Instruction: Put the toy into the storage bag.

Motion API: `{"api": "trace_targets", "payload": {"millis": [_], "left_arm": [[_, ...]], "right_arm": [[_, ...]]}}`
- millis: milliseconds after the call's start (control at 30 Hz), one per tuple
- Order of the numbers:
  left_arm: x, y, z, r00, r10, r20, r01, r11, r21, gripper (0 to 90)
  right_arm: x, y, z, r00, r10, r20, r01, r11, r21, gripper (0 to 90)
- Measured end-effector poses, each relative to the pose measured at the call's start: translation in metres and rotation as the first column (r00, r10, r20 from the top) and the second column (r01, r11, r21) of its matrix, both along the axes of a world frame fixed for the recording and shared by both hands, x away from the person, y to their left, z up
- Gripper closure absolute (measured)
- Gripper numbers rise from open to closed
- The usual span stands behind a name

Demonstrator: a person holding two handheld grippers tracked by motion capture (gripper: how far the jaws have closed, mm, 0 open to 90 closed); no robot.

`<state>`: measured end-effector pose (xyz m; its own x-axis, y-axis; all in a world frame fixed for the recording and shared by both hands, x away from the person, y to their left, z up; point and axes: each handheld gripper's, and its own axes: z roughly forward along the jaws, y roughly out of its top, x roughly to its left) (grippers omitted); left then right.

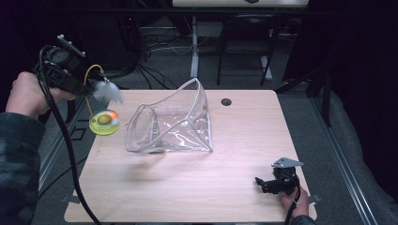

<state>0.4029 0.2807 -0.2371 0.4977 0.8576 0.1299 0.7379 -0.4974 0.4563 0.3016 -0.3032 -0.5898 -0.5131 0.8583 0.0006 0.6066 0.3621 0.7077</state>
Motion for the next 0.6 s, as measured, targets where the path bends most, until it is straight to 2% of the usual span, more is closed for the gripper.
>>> {"api": "trace_targets", "payload": {"millis": [167,200,267,367,400,600], "left_arm": [[0.002,-0.006,0.007,0.9997,-0.025,0.007,0.025,0.9996,-0.010,88.3],[0.005,-0.009,0.013,0.9995,-0.028,0.012,0.028,0.9996,-0.004,88.3],[0.004,-0.012,0.016,0.9991,-0.035,0.023,0.036,0.9992,-0.016,88.3],[0.005,-0.017,0.019,0.9986,-0.049,0.018,0.049,0.9988,0.001,88.3],[0.005,-0.020,0.022,0.9982,-0.051,0.033,0.051,0.9987,-0.005,88.3],[0.006,-0.027,0.024,0.9974,-0.065,0.033,0.065,0.9978,-0.010,88.3]], "right_arm": [[0.000,0.000,0.000,1.0000,-0.002,0.002,0.002,1.0000,-0.001,0.0],[0.000,0.000,0.000,1.0000,0.000,0.002,0.000,1.0000,0.001,0.0],[0.000,0.000,0.000,1.0000,0.001,-0.001,-0.001,1.0000,-0.005,0.0],[0.000,0.000,0.000,1.0000,0.000,-0.001,0.000,1.0000,-0.003,0.0],[0.000,0.000,0.000,1.0000,0.000,-0.001,0.000,1.0000,-0.003,0.0],[0.000,0.000,0.000,1.0000,0.004,-0.001,-0.004,1.0000,-0.003,0.0]]}}
